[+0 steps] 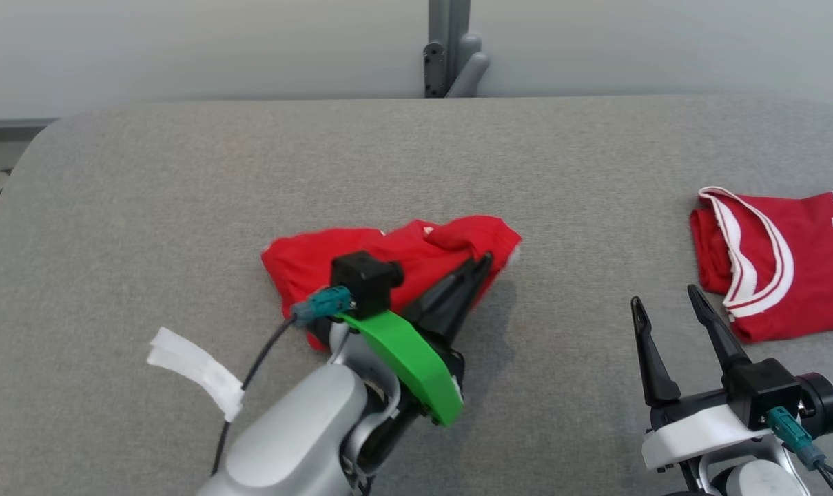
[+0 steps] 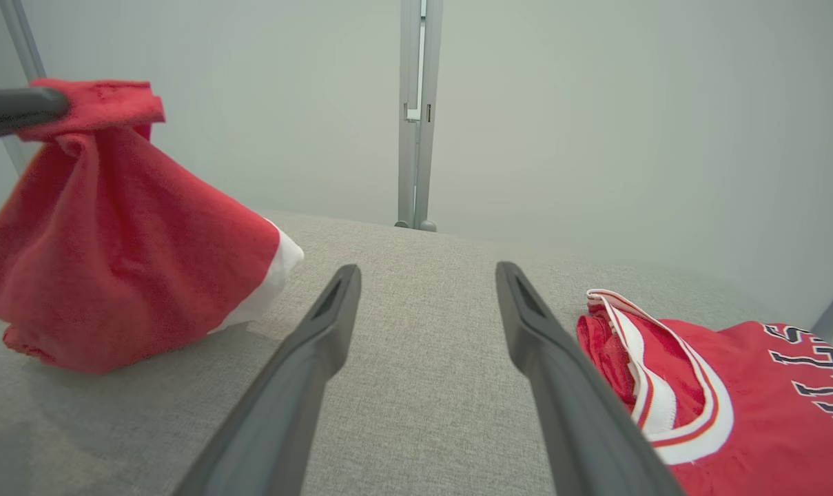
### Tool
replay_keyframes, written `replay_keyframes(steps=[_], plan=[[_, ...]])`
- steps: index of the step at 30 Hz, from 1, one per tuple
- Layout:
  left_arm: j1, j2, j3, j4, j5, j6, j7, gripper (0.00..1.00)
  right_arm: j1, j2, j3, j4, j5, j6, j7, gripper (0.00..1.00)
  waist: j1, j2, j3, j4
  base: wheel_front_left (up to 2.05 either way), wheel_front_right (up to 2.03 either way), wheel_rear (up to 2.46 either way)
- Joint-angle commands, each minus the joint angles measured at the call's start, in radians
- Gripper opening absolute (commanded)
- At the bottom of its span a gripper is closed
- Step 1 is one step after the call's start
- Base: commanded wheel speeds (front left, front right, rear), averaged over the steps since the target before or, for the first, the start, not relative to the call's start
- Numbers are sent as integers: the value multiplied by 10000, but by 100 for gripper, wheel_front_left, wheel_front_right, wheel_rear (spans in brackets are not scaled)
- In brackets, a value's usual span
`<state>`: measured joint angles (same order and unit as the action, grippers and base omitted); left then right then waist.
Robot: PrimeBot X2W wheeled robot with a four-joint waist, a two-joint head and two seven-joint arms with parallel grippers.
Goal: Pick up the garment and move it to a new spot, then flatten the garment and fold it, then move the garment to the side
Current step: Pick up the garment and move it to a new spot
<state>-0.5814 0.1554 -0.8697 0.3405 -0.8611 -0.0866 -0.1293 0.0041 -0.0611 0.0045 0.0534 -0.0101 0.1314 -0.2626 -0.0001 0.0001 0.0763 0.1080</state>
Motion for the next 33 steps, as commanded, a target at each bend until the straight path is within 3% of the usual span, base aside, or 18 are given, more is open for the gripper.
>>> replay_keyframes(steps=[1, 8, 20, 21, 22, 23, 28, 30, 33], plan=[[370, -163, -181, -292, -54, 48, 121, 0, 140, 16, -10, 43, 72, -15, -26, 100, 1, -1, -614, -867, 0, 0, 0], [694, -457, -606, 451, 1, 85, 135, 0, -133, 60, 108, 68, 50, -15, -27, 100, 1, -1, -293, -1463, 0, 0, 0], [258, -977, -1106, 4272, -177, -366, -954, 0, -339, 100, 165, 238, 83, -15, -26, 100, 1, -1, 68, -1983, 0, 0, 0], [223, -991, -1130, 4361, -227, -382, -1026, 7, -343, 101, 149, 244, 90, -15, -28, 100, 1, -1, 91, -1983, 0, 0, 0], [193, -1002, -1104, 4400, -314, -403, -1111, 36, -350, 100, 121, 248, 94, -15, -28, 100, 1, -1, 106, -1973, 0, 0, 0], [188, -1015, -1076, 4423, -404, -417, -1166, 98, -353, 100, 91, 243, 94, -15, -26, 100, 1, -1, 114, -1956, 0, 0, 0], [288, -1048, -866, 3943, -743, -437, -1341, 100, -166, 100, 18, 293, 50, -15, -26, 100, 1, -1, -77, -1855, 0, 0, 0], [608, -1027, -321, 3371, -821, -420, -1357, 100, -52, 99, 15, 301, 75, -15, -28, 100, 1, -1, -239, -1852, 0, 0, 0], [1479, -823, 858, 2164, -219, -24, -1359, 100, 109, 98, -92, 216, 124, -15, -28, 100, 1, -1, -451, -1824, 0, 0, 0]])
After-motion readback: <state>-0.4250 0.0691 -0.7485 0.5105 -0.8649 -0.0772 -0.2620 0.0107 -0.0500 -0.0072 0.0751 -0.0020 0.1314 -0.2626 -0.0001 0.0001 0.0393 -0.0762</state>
